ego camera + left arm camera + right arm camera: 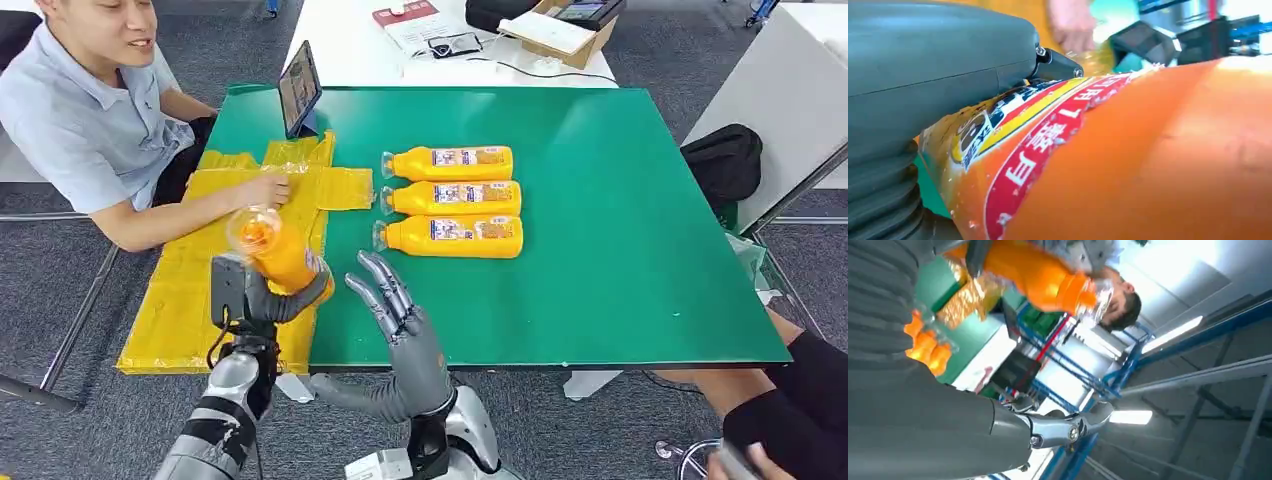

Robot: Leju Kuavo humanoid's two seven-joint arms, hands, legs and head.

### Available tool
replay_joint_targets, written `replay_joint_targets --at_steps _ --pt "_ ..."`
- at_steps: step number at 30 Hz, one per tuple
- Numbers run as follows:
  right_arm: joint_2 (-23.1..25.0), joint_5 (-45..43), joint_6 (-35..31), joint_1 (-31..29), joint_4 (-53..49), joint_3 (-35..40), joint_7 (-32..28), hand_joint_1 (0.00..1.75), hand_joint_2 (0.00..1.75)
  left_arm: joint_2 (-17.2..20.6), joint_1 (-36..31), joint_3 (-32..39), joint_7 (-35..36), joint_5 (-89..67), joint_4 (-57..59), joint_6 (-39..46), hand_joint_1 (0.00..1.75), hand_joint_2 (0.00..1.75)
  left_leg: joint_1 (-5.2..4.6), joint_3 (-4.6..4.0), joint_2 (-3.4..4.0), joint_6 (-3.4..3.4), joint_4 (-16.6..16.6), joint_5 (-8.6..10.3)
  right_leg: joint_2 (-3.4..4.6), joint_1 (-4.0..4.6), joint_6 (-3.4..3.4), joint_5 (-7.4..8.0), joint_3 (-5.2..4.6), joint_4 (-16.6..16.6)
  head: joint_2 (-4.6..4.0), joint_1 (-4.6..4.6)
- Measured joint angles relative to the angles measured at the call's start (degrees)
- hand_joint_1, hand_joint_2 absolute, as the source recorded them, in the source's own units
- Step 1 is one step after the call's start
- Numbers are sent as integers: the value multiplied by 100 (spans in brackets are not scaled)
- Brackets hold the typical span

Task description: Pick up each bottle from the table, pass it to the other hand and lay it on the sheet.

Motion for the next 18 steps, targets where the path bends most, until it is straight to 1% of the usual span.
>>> replay_joint_targets --at_steps 2,4,6,8,9,11,14,16,18 --pt "2 -113 94 61 -50 -78 -91 0 175 50 -99 -17 143 -761 0 378 175 175 0 -1 0 0 0 0 0 0 0 0 0 1 0 0" --pt "2 -153 67 116 -131 -151 -133 0 175 142 -262 -59 469 -1612 62 776 175 175 0 -1 0 0 0 0 0 0 0 0 -1 1 0 -2" --pt "2 -231 -150 174 -270 -216 -155 0 175 260 -524 -68 851 -2420 346 1003 175 175 0 -1 -2 0 0 1 -2 0 0 0 -1 1 0 0" --pt "2 -290 -369 232 -413 -262 -164 0 175 367 -783 -66 1077 -3025 729 1177 175 175 0 -1 -1 0 0 0 1 0 0 0 -1 2 0 0" --pt "2 -308 -411 260 -461 -289 -164 0 175 411 -879 -66 1194 -3231 884 1224 175 175 0 0 0 0 0 0 2 0 0 0 -2 1 0 -2" --pt "18 -365 -429 348 -571 -387 -166 0 175 503 -1101 -88 1678 -3948 1240 1258 175 175 0 -1 0 0 0 1 1 0 0 0 0 2 0 2" --pt "35 -417 -272 479 -651 -535 -166 0 175 697 -1336 -173 2471 -4987 1774 1198 175 175 0 -1 1 -1 0 1 4 0 0 0 -2 3 0 0" --pt "44 -470 -164 552 -662 -621 -166 0 175 802 -1461 -234 2816 -5442 2049 1055 175 175 0 -1 3 -1 0 1 3 0 0 0 -3 3 0 0" --pt "70 -485 -101 596 -660 -699 -166 0 175 881 -1548 -260 2961 -5636 2260 966 175 175 0 -1 2 -1 0 1 2 0 0 0 -2 3 0 0"
